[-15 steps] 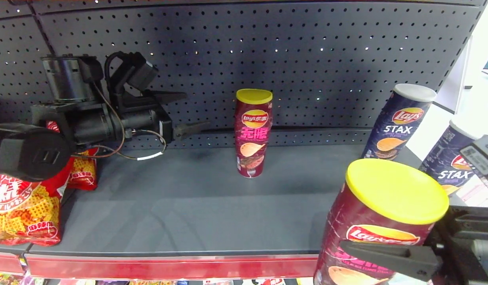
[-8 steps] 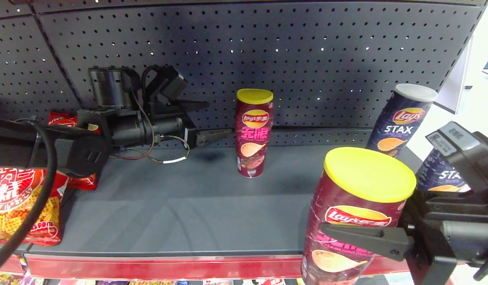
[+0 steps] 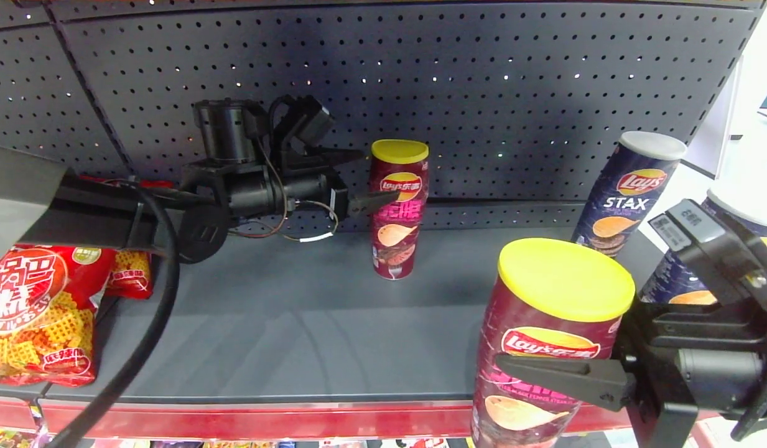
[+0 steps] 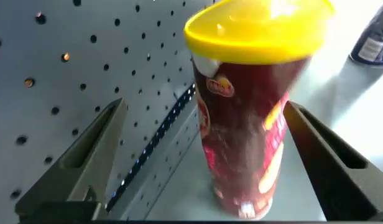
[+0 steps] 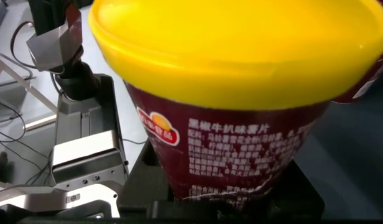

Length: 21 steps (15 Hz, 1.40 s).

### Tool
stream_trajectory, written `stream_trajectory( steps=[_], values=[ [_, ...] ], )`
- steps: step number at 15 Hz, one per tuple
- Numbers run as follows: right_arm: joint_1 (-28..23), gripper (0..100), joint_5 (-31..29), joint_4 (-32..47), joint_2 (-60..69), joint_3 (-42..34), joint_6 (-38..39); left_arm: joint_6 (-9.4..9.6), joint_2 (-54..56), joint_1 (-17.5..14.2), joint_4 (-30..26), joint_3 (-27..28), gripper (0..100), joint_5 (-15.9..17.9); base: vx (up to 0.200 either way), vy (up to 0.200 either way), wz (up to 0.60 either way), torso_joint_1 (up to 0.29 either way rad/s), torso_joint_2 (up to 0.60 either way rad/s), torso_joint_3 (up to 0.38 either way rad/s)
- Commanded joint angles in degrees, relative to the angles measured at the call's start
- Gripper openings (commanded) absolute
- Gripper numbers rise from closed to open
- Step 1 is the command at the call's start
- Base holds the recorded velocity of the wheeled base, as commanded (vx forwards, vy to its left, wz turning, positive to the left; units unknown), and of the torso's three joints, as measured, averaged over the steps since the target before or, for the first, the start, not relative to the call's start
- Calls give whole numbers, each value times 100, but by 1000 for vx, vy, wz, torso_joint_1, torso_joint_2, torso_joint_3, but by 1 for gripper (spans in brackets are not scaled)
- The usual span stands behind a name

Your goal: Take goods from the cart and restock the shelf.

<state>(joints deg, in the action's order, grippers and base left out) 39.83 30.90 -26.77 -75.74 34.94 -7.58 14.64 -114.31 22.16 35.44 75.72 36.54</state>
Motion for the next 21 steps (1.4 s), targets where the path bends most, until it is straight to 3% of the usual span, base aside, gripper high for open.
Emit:
stream_trajectory(
  steps=[1, 11, 12, 15, 21],
  values=[
    [-1, 0, 3, -4, -20, -13, 2, -111, -329, 104, 112, 268, 100, -15, 0, 0, 0, 0, 0, 0],
    [-1, 0, 3, -12, -108, -40, 2, -155, -698, 587, 192, 637, 100, -59, 0, 0, 0, 0, 0, 0],
    [-1, 0, 3, -12, -108, -40, 2, -163, -733, 579, 235, 646, 0, -76, 0, 0, 0, 0, 0, 0],
    [-10, 0, 3, -12, -108, -22, 2, -155, -645, 561, 235, 532, 0, -76, 0, 0, 0, 0, 0, 0],
    [-10, 0, 3, -21, -169, 48, -6, -163, 884, 640, 192, -1076, 0, -6, 0, 0, 0, 0, 0, 0]
  ],
)
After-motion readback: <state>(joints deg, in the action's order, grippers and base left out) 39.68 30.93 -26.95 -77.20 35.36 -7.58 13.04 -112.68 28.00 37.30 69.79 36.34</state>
